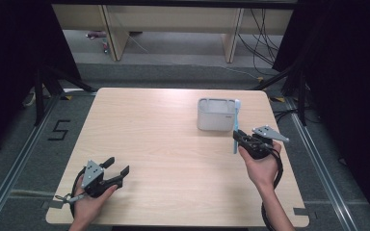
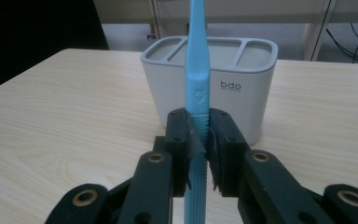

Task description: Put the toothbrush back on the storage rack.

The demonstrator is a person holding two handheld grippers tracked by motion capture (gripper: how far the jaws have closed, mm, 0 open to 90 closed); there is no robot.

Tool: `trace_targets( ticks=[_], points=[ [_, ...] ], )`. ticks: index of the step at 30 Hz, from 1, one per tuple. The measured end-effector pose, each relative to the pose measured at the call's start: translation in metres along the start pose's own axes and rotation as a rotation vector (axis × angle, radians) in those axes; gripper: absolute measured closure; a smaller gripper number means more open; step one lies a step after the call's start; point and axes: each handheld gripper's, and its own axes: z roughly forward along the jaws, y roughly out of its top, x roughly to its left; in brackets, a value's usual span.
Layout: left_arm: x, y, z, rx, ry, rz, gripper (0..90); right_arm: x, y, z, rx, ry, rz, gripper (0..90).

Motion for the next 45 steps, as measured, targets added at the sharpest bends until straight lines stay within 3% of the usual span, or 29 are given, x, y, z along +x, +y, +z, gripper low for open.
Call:
trace_targets(
  ticks=[2, 4, 9, 10, 14, 15, 16, 18, 19, 21, 22, 27, 34, 38, 39, 42, 45],
  points=[
    [0.0, 0.0, 0.0, -0.002, -0.001, 0.0, 29.6, -0.001, 0.001, 0.001, -0.003, -0.03, -0.006, 79.1],
    [0.0, 0.0, 0.0, -0.001, 0.0, 0.001, 29.6, -0.001, 0.002, -0.001, -0.001, -0.028, 0.004, 79.1],
    [0.0, 0.0, 0.0, 0.0, 0.0, -0.001, 29.6, -0.004, 0.004, 0.001, -0.058, -0.036, -0.001, 79.1],
    [0.0, 0.0, 0.0, 0.0, 0.0, -0.002, 29.6, -0.003, 0.005, 0.001, -0.044, -0.025, 0.027, 79.1],
    [0.0, -0.001, 0.001, -0.015, -0.006, -0.006, 29.6, -0.005, 0.008, 0.002, -0.061, -0.04, 0.023, 79.1],
    [0.0, -0.001, 0.001, -0.014, -0.005, -0.007, 29.6, -0.003, 0.008, 0.001, -0.055, -0.052, 0.053, 79.1],
    [0.0, -0.001, 0.001, -0.014, -0.005, -0.008, 29.7, -0.006, 0.009, 0.002, -0.062, -0.059, 0.014, 79.1],
    [0.0, -0.001, 0.001, -0.014, -0.006, -0.007, 29.6, -0.007, 0.01, 0.003, -0.075, -0.066, 0.007, 79.1],
    [0.0, 0.0, 0.001, -0.014, -0.006, -0.007, 29.6, -0.006, 0.011, 0.003, -0.074, -0.058, 0.031, 79.1],
    [0.0, -0.001, 0.001, -0.015, -0.006, -0.008, 29.6, -0.008, 0.013, 0.003, -0.075, -0.077, 0.002, 79.1],
    [0.0, -0.001, 0.001, -0.015, -0.005, -0.009, 29.6, -0.006, 0.013, 0.003, -0.075, -0.067, 0.026, 79.1],
    [0.0, -0.001, 0.001, -0.016, -0.006, -0.008, 29.6, -0.007, 0.015, 0.005, -0.098, -0.068, 0.037, 79.1],
    [0.001, -0.001, 0.001, -0.016, -0.007, -0.011, 29.6, -0.009, 0.019, 0.006, -0.12, -0.088, 0.02, 79.1],
    [0.001, 0.0, -0.001, -0.003, -0.001, -0.009, 29.6, -0.006, 0.019, 0.009, -0.129, -0.1, 0.056, 79.1],
    [0.001, 0.0, 0.0, -0.005, -0.001, -0.01, 29.6, -0.008, 0.02, 0.009, -0.126, -0.097, 0.026, 79.1],
    [0.001, 0.0, -0.001, -0.005, -0.001, -0.009, 29.6, -0.006, 0.02, 0.011, -0.129, -0.097, 0.064, 79.1],
    [0.001, 0.0, -0.001, -0.005, -0.001, -0.009, 29.7, -0.007, 0.022, 0.012, -0.138, -0.1, 0.04, 79.1]
  ],
)
